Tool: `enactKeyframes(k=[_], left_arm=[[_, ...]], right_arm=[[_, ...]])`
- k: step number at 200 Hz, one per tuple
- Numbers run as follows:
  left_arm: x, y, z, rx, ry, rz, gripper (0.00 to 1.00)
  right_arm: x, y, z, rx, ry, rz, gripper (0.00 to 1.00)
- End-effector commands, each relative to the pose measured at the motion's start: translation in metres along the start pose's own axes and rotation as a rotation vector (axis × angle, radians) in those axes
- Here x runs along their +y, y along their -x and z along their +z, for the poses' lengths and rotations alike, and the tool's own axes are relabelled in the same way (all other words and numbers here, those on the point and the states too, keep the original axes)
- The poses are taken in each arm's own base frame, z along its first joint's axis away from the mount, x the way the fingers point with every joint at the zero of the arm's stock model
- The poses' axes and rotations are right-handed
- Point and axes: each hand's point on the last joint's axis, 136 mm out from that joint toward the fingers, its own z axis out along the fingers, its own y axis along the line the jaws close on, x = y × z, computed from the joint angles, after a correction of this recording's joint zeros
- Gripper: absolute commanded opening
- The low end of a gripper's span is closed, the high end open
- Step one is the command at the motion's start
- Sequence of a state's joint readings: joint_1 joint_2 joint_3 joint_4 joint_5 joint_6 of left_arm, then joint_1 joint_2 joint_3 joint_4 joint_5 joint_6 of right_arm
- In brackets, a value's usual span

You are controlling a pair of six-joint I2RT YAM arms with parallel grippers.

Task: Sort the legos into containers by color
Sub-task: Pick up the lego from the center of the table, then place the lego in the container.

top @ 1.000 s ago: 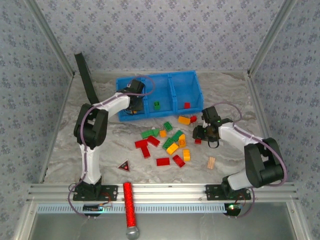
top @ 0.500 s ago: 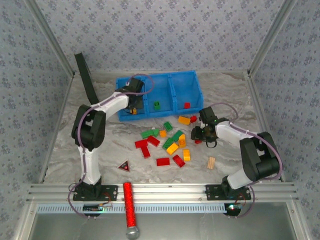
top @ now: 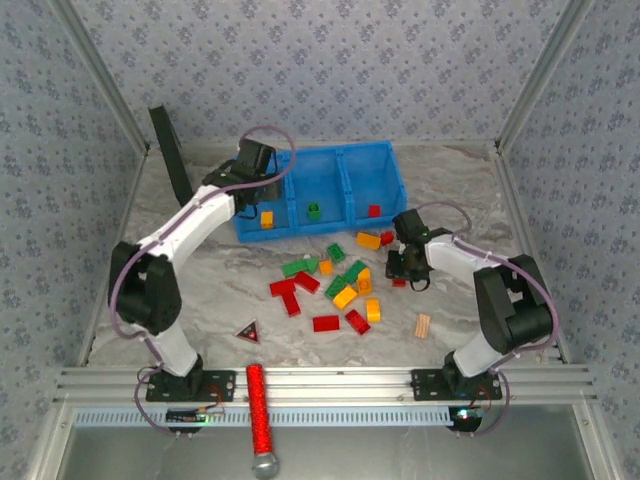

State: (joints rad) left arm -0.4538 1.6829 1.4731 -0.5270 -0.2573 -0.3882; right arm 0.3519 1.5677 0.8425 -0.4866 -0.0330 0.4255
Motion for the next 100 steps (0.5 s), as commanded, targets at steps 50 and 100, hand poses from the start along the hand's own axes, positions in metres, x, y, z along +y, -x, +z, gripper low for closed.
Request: enactKeyframes(k=[50,100], left_arm=[[0.029,0.004,-0.079,-0.108,-0.011,0.021,0.61],[0.059,-0.040,-0.105,-0.056,0.022,0.009,0.62]], right_arm=[[0.027,0.080,-0.076,-0.216,-0.004,-0.090,0.24],[0.047,0.153,-0.104,-0.309,-0.025,-0.137,0.25]])
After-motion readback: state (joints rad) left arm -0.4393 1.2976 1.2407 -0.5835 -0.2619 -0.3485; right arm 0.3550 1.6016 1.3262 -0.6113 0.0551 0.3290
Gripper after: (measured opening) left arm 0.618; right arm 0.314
